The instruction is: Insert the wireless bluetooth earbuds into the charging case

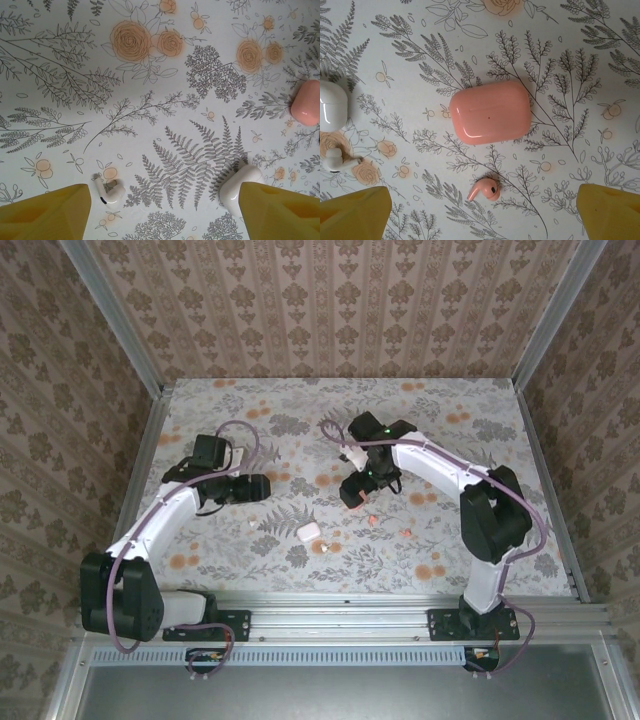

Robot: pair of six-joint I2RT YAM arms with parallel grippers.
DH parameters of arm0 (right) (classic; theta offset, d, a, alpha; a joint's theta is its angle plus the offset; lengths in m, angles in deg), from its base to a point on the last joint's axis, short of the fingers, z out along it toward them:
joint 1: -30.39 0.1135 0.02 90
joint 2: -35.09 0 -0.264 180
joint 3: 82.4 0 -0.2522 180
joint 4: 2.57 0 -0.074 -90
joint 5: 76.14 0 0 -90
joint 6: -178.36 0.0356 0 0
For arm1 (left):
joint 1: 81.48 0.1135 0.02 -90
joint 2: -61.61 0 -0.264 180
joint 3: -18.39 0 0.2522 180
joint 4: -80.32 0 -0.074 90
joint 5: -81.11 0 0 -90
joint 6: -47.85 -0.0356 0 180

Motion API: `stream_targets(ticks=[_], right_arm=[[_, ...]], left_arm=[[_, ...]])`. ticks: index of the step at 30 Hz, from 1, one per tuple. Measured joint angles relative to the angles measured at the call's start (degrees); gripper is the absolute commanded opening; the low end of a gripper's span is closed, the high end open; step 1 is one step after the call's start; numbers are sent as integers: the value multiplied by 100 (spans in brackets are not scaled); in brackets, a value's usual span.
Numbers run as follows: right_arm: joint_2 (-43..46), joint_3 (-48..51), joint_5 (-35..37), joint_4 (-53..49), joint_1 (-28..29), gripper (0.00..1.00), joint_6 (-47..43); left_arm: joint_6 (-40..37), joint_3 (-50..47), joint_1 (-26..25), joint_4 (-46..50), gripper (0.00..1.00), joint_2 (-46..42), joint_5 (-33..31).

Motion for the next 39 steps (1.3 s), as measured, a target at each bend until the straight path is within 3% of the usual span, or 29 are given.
stream_targets(ticks=[20, 26, 33, 39], right_arm=[[-1309, -573, 170, -96, 125, 96, -887], [-1515, -625, 186, -9, 133, 87, -966], [-1532, -638, 269, 114, 133, 70, -944], [-1366, -376, 280, 479, 133, 60, -813]], left_arm=[[2, -190, 90, -42, 80, 0, -111], [2, -190, 96, -42, 80, -4, -127], [2, -197, 107, -37, 80, -46, -175], [0, -225, 118, -83, 73, -160, -149]])
